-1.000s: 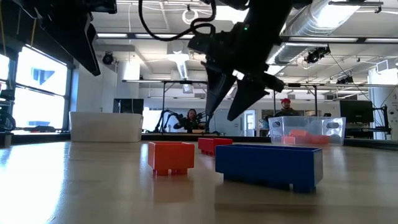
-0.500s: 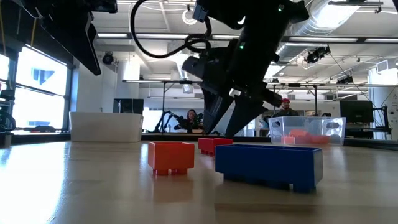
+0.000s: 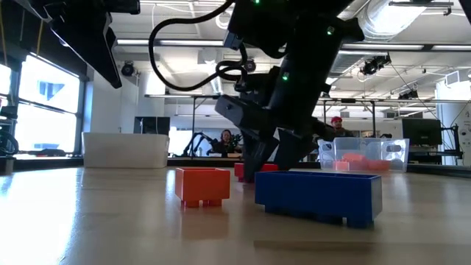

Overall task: Sort & place blocks by color
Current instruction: Put the red game piece into the white bin

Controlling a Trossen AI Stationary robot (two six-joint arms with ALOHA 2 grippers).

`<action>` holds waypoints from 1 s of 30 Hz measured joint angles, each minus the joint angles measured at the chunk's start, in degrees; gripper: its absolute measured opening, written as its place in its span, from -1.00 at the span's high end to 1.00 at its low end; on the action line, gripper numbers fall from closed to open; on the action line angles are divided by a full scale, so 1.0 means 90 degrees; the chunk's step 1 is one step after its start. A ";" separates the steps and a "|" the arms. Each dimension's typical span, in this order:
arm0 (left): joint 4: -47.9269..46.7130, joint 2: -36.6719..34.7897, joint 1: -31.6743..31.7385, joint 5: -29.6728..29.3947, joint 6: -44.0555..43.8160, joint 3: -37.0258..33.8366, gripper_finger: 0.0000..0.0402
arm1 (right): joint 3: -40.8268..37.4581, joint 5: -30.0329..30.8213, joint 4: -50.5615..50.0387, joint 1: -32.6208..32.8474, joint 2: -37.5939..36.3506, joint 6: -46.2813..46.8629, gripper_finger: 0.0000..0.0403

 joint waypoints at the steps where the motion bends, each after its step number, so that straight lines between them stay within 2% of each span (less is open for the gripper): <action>1: 0.0000 0.0000 0.0000 0.0000 0.0000 0.0000 -0.06 | 0.0000 0.0008 -0.0006 0.0000 0.0008 -0.0028 -0.10; 4: 0.0001 0.0000 0.0000 0.0000 0.0000 0.0000 -0.06 | 0.0000 0.0002 -0.0015 -0.0001 0.0009 -0.0162 0.06; 9: 0.0002 0.0000 0.0000 0.0002 0.0000 0.0000 -0.06 | 0.0007 -0.0072 -0.0019 0.0000 0.0004 -0.0519 0.44; 16: 0.0119 0.0000 0.0000 0.0000 0.0000 0.0000 -0.06 | -0.0017 -0.0313 0.0043 0.0056 -0.0148 -0.0940 0.44; 30: 0.1953 -0.0005 -0.0002 0.0005 0.0000 0.0000 -0.06 | -0.0010 -0.0198 0.1731 0.0476 -0.0664 -0.2666 0.43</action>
